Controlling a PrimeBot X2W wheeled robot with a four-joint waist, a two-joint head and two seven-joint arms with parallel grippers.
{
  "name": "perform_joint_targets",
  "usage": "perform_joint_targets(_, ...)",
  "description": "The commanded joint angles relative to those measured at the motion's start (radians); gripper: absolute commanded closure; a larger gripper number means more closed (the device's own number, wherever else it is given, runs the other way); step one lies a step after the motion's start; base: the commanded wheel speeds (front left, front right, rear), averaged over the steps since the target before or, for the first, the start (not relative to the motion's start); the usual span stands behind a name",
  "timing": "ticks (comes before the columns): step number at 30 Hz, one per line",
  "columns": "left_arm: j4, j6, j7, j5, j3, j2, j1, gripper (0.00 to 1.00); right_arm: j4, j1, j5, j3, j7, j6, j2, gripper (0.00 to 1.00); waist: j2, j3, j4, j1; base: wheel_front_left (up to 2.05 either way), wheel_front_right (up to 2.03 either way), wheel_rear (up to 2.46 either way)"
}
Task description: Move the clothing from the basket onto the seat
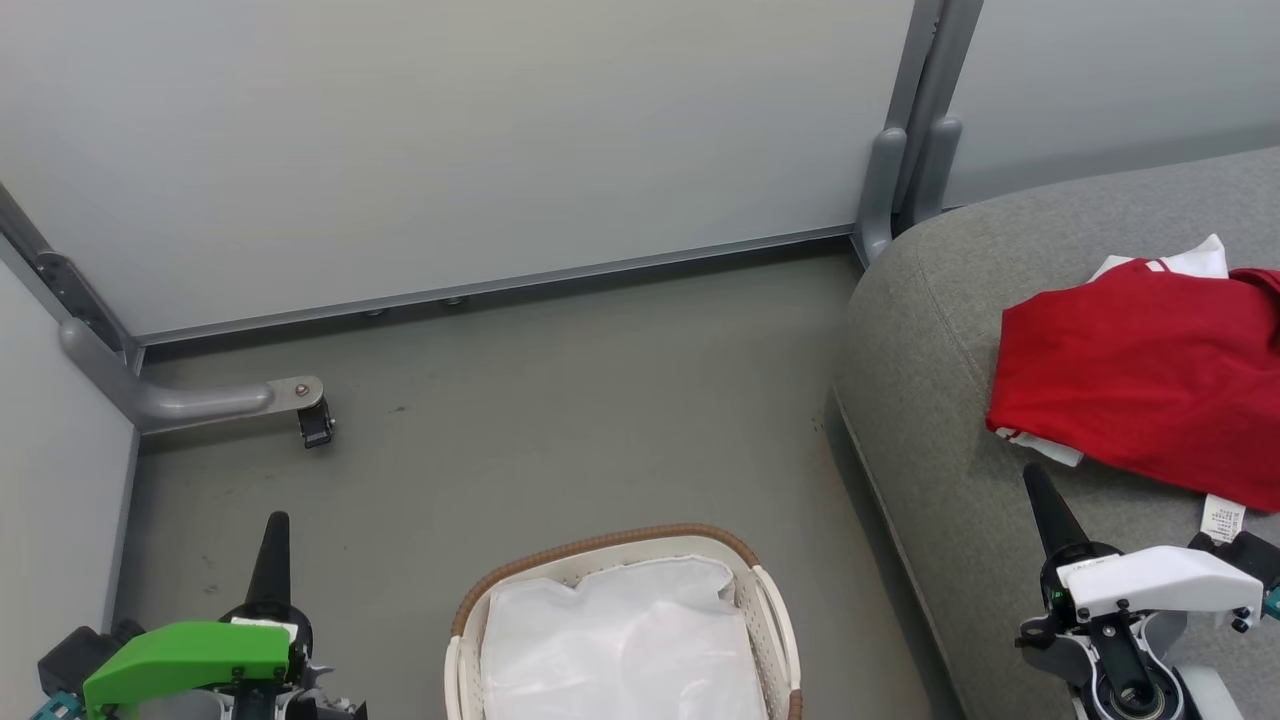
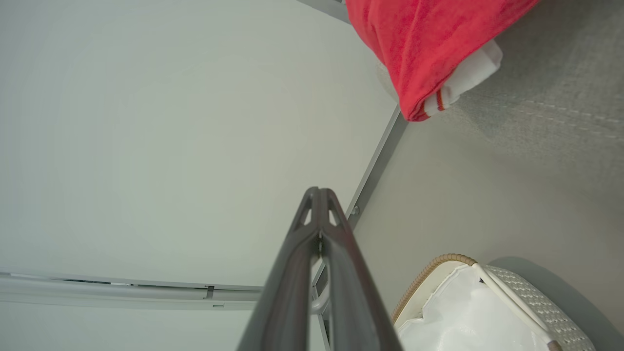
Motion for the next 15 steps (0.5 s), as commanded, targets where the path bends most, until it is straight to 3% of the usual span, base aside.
perform_joint_targets(1, -0.011, -0.003, 0.006, -0.023, 0.004, 0.006, -0.029, 1.00, -0.011, 0.001, 0.025, -0.006, 0.006, 0.000, -0.006, 1.00, 0.0000, 0.000, -0.001, 0.0000, 0.00, 0.00, 0.00)
perform_joint_targets(15, -0.021, -0.007, 0.036, -0.134, 0.013, 0.007, -0.041, 1.00, -0.022, 0.003, 0.141, -0.022, 0.036, 0.000, -0.007, 1.00, 0.0000, -0.003, -0.007, 0.0000, 0.00, 0.00, 0.00)
